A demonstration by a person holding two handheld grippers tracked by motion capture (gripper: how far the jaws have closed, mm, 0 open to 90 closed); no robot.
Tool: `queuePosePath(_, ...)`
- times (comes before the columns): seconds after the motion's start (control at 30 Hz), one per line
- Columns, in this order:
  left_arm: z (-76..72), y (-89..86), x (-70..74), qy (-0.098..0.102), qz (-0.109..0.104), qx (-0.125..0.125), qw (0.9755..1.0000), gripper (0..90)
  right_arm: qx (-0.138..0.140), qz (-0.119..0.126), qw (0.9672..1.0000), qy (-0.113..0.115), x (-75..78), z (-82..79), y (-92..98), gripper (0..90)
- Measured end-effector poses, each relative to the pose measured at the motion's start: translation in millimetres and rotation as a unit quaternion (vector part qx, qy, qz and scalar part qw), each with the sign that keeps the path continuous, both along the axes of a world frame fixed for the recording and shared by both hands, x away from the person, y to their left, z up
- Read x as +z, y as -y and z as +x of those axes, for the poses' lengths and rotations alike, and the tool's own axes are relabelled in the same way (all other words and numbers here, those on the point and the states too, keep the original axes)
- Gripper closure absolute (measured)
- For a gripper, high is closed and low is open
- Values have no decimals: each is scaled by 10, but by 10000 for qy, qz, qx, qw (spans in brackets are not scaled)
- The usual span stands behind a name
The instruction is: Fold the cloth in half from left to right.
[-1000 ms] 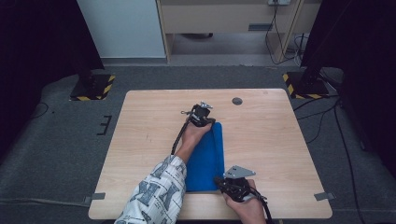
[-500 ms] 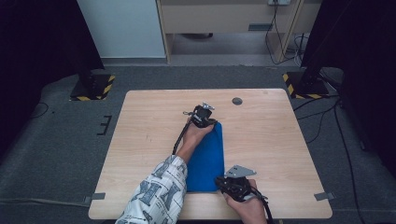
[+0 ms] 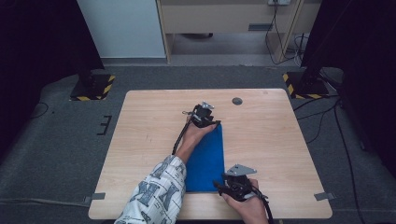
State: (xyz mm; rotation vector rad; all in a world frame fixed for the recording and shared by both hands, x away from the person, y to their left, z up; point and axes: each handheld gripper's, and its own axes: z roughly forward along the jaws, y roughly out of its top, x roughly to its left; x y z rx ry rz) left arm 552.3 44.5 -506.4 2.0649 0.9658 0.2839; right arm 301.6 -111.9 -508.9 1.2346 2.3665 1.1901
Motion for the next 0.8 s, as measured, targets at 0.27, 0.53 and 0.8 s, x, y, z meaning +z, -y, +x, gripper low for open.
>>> queuePosePath(0.27, -41, 6, 77, 172, -100, -128, 9997, 357, -22, -118, 9999, 108, 17, 25, 34, 350)
queuePosePath(0.53, -142, -55, 166, 194, -5, -319, 9993, 226, -135, -106, 9994, 288, 69, 91, 125, 175)
queuePosePath(0.8, -227, -184, 218, 113, 187, -367, 9991, 88, -109, -110, 9993, 341, 99, 222, 175, 98)
